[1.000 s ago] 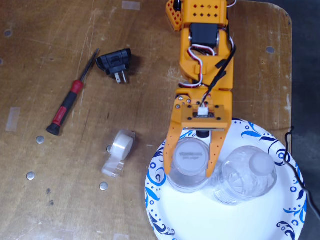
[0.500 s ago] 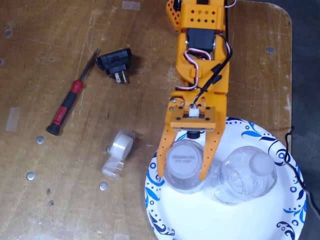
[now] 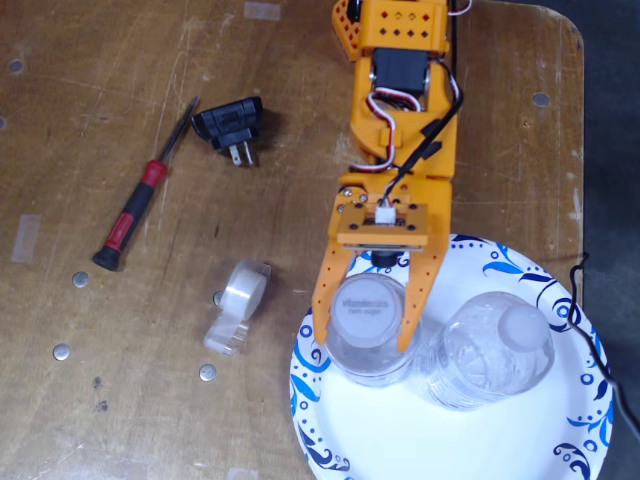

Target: Move the bottles to the plate

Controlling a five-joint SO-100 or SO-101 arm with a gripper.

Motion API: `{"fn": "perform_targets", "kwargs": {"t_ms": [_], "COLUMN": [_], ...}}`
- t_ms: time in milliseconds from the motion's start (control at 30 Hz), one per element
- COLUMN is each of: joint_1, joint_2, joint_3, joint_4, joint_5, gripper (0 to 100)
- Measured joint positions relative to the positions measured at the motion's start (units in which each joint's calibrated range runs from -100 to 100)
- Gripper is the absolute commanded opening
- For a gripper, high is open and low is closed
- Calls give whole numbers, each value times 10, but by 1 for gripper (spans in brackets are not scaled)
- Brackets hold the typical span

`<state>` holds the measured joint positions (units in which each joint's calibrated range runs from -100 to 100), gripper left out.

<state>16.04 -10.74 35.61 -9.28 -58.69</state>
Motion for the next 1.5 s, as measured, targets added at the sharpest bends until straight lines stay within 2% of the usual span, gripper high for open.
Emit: {"fn": "perform_targets", "kwargs": {"t_ms": [133, 300, 600, 933, 1033, 1267, 1433, 1500], "joint_1": [-2, -18, -53, -55, -50, 11, 77, 94], "joint_2": [-19, -38, -81, -117, -127, -181, -263, -307], "joint_3": [4, 15, 16, 20, 20, 25, 99, 147], "joint_4": [10, 14, 14, 14, 14, 15, 15, 15], "joint_5": [-1, -2, -23, -24, -24, -24, -22, -11], "gripper": [24, 33, 39, 39, 34, 14, 1, 1]}}
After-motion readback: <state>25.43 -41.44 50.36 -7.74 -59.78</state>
